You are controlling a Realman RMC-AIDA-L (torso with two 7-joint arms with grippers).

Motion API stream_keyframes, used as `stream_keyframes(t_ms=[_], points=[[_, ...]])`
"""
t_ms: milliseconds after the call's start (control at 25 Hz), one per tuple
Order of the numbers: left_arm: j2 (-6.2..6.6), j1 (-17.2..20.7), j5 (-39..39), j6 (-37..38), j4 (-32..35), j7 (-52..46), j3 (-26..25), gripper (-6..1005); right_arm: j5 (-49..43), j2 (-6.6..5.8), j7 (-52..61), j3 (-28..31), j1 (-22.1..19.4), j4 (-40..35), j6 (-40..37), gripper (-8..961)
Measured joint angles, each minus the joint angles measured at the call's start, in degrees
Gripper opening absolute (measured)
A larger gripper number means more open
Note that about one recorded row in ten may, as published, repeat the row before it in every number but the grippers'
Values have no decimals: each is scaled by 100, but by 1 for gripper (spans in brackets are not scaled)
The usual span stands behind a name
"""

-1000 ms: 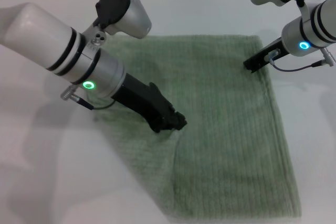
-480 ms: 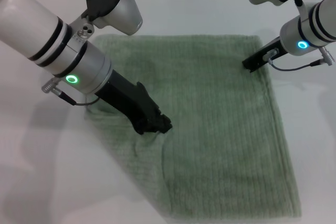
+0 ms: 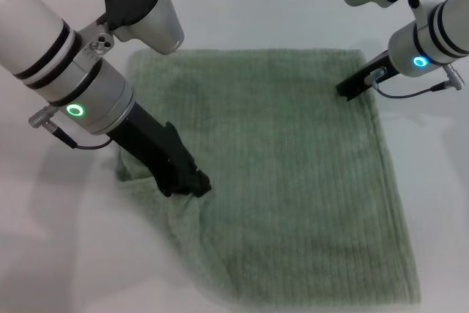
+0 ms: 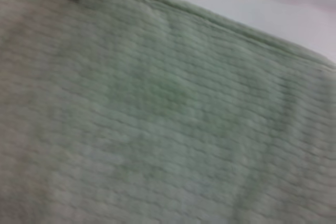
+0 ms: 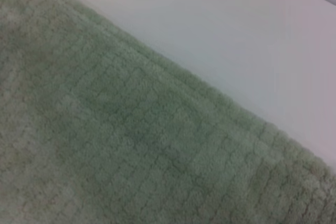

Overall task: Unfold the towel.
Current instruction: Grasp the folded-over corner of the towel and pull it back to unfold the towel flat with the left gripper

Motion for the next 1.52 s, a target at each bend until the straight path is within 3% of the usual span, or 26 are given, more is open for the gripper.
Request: stream_keyframes(t_ms=[640,1240,1520], points=[[-6,21,36,899,515,-350,25,61,0,0,-4,0,5,1,-19,-1],[-35,52,421,1034,588,-666,189,61,0,8,-8,0,26,33,-29,-1],[-18,-10,401,1346,482,-678,-147,124,0,19,-36,-8,39,45,-53,0]])
